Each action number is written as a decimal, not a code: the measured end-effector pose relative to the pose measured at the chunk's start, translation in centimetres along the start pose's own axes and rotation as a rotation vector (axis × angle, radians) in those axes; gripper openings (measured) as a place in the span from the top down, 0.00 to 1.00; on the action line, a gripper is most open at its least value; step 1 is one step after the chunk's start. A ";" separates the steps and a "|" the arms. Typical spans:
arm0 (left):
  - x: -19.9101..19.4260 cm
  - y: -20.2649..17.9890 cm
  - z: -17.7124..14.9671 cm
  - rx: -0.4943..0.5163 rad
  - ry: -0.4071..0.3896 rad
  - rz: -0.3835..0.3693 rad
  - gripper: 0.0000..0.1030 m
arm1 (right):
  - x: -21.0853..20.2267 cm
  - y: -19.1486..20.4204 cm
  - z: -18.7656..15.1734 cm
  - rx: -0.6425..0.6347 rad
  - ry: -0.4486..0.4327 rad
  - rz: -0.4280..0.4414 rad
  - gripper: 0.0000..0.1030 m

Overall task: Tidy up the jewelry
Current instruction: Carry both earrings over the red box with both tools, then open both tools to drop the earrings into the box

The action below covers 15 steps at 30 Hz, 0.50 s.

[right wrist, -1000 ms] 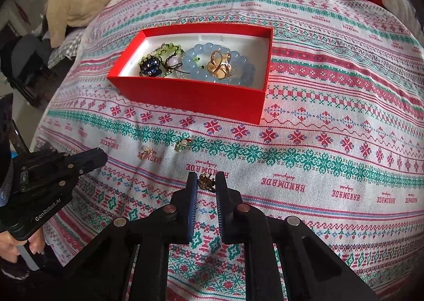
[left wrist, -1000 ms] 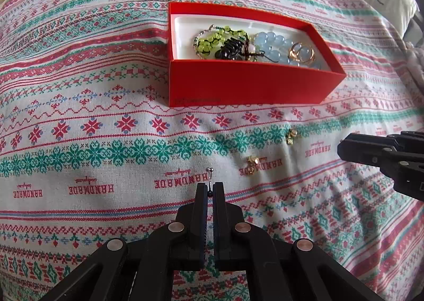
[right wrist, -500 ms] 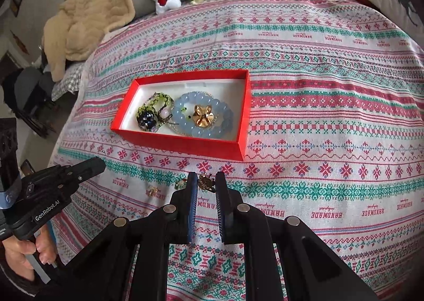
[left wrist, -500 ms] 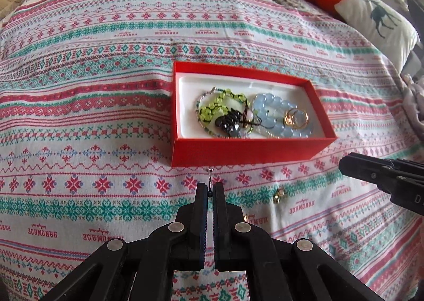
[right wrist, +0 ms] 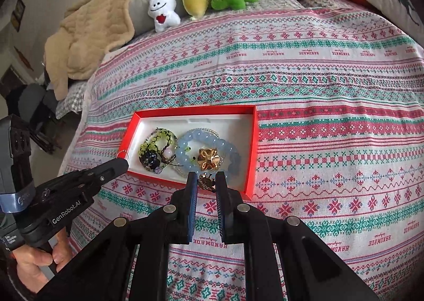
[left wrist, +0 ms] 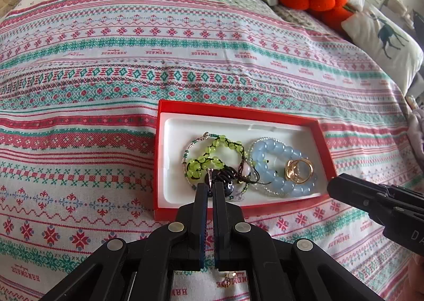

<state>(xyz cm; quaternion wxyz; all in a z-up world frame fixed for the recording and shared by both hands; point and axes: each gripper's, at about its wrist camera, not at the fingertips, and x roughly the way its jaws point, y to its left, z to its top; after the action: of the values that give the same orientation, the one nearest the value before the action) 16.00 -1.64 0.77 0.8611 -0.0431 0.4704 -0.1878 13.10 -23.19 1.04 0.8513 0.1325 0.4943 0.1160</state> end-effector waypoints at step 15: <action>-0.3 -0.2 0.1 0.008 -0.033 0.064 0.61 | 1.4 -1.0 0.8 0.029 0.019 -0.008 0.85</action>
<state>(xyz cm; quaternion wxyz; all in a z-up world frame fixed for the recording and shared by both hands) 15.84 -1.75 1.15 0.8746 -0.0277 0.4563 -0.1615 14.56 -23.76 -0.08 0.8450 0.1418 0.5044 0.1068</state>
